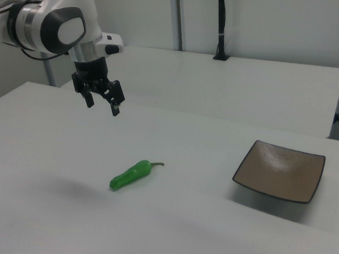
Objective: Chili peppers are placed on a ceramic plate
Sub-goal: 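Move the open gripper toward the green chili pepper and lower it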
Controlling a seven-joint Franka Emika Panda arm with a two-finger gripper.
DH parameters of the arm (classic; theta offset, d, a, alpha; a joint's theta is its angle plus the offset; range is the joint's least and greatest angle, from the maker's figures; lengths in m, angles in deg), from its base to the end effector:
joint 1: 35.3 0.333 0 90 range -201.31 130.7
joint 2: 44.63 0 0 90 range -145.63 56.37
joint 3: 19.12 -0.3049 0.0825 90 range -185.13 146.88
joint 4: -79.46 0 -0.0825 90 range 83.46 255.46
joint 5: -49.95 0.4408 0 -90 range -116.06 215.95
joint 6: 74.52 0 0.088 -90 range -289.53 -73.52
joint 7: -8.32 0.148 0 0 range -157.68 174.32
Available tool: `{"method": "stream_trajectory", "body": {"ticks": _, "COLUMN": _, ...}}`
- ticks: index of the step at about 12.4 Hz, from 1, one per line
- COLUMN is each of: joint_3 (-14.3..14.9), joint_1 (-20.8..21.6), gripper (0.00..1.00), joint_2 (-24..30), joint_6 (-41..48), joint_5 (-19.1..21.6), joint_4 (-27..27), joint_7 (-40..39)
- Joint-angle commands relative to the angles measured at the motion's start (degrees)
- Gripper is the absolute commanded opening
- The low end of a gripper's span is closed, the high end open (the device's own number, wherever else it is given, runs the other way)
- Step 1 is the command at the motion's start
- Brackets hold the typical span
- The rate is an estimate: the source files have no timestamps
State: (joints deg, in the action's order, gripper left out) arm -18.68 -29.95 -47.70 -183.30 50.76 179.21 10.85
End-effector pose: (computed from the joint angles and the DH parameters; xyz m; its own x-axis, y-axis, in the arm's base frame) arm 0.6472 0.0573 0.4776 0.9940 0.0366 0.1031 0.0386 -0.9991 -0.0179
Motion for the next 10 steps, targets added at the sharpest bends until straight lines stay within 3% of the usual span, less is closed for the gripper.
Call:
{"method": "stream_trajectory", "body": {"ticks": 1, "joint_3": 0.4, "joint_1": -0.6, "gripper": 1.0, "joint_2": 0.2, "joint_6": 0.4, "joint_5": 0.3, "joint_4": 0.9, "joint_7": -1.8}}
{"method": "stream_trajectory", "body": {"ticks": 10, "joint_3": 0.7, "joint_1": -2.3, "gripper": 1.0, "joint_2": -3.3, "joint_6": -7.7, "joint_5": 0.4, "joint_4": 2.4, "joint_7": 7.7}}
